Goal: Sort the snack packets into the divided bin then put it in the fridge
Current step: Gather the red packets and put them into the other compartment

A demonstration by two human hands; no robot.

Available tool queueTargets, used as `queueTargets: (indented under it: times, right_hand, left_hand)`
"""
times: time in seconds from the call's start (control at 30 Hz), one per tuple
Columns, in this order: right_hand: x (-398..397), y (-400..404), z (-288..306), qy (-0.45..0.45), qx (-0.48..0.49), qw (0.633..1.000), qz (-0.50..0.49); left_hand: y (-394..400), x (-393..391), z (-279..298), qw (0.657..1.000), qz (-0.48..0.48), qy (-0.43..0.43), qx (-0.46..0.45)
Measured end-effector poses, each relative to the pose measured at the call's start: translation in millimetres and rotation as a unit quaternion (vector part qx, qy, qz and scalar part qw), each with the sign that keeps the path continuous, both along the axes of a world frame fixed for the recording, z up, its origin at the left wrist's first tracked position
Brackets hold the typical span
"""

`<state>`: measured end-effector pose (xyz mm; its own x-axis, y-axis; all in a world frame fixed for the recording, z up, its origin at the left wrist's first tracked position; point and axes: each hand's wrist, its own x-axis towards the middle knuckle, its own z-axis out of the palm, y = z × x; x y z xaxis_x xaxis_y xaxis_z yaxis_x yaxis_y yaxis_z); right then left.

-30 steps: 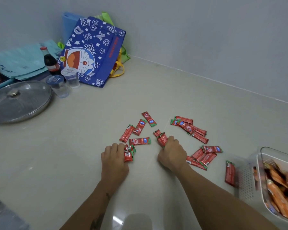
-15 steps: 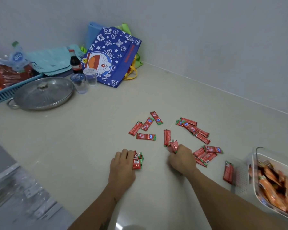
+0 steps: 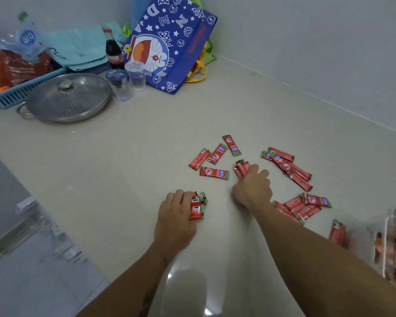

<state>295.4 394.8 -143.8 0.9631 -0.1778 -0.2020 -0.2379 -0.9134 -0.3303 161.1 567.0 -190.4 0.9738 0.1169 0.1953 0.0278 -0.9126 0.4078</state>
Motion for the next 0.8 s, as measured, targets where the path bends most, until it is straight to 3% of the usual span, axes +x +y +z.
queueTargets:
  times: [0.23, 0.47, 0.57, 0.67, 0.8]
  right_hand:
    - [-20, -13, 0, -0.009, 0.007, 0.999, 0.053]
    - [-95, -41, 2, 0.023, -0.037, 0.990, 0.133]
    - [-125, -56, 8, -0.002, -0.037, 0.989, 0.143]
    - [-145, -71, 28, -0.064, -0.019, 0.988, 0.143]
    - [-165, -98, 70, -0.160, 0.011, 0.979, 0.129]
  left_hand:
    - [1, 1, 2, 1.000, 0.001, -0.013, -0.012]
    - [1, -1, 5, 1.000, -0.011, -0.013, -0.006]
    - [1, -1, 12, 1.000, -0.025, 0.013, -0.004]
    - [-9, -2, 28, 0.993, -0.049, 0.052, -0.089]
    - [-51, -17, 59, 0.978, -0.086, -0.003, -0.192]
